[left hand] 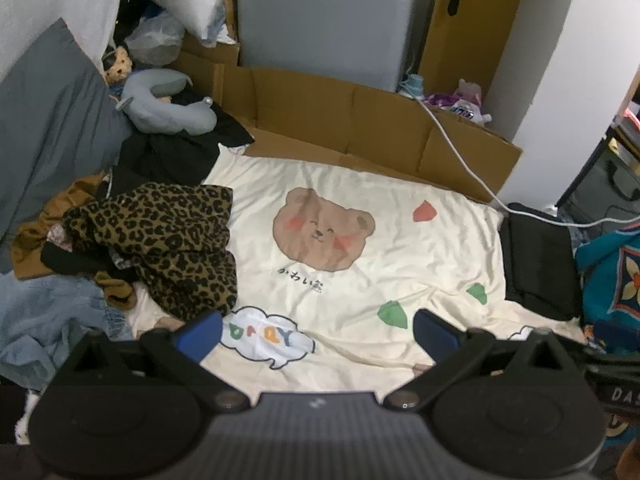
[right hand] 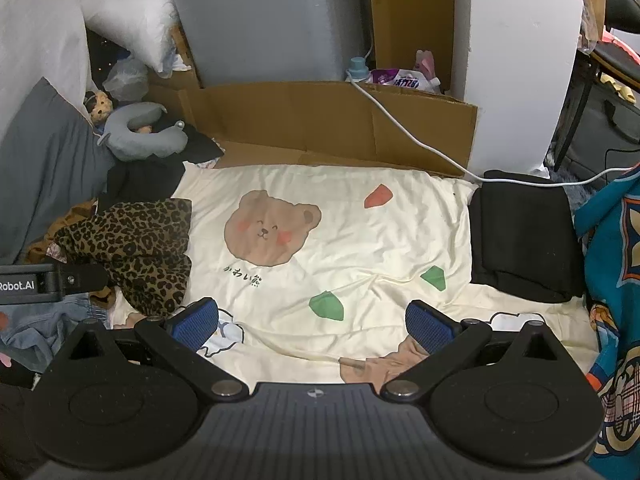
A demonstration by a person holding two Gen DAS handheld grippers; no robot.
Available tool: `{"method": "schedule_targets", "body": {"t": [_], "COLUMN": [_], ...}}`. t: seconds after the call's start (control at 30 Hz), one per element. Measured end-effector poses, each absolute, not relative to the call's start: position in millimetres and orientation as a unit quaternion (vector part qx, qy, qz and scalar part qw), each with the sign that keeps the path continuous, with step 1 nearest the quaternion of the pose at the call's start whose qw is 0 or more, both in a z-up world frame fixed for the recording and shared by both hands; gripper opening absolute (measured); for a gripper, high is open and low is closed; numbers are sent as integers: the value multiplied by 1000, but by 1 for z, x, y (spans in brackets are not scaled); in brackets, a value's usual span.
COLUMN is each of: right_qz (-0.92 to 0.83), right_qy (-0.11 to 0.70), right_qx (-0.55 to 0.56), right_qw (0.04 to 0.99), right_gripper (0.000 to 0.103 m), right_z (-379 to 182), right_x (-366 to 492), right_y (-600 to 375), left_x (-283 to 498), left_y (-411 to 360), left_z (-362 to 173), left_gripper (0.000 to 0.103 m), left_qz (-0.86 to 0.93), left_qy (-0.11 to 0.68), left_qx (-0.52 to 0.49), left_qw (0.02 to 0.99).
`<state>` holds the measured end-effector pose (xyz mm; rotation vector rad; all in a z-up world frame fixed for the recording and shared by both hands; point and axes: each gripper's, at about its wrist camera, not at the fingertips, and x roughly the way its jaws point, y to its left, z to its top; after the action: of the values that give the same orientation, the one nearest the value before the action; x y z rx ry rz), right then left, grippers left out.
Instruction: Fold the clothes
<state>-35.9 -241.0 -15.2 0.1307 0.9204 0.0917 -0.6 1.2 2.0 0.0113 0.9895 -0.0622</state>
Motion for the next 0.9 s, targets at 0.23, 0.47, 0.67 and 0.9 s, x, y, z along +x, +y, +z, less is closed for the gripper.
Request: {"method": "schedule_targets", "body": {"t": [0.23,0.47,0.67,0.9], "right_qz": [40,58,42,38], "right_qy": [458,443,441,433], "right_qx": [80,93,94,96], "right_qw": [885,890,892,895], "right_gripper": [102,102,102,102], "right_z": [-18,-19,-20,-21], "right_x": [-29,-32,-33,-30], "right_y": [-242,-247,-251,-257], "left_x": [-6,-4,0,1], "left_y": [11,-4,-8,-11], "left_z": [18,19,17,20], "left_gripper": [103,103,103,103], "left_qz": [-47,-46,-44,-49], "left_qy": [470,464,464,458], "left_qx": [-10,15,23,19], "left_qw": [881,884,884,888]}}
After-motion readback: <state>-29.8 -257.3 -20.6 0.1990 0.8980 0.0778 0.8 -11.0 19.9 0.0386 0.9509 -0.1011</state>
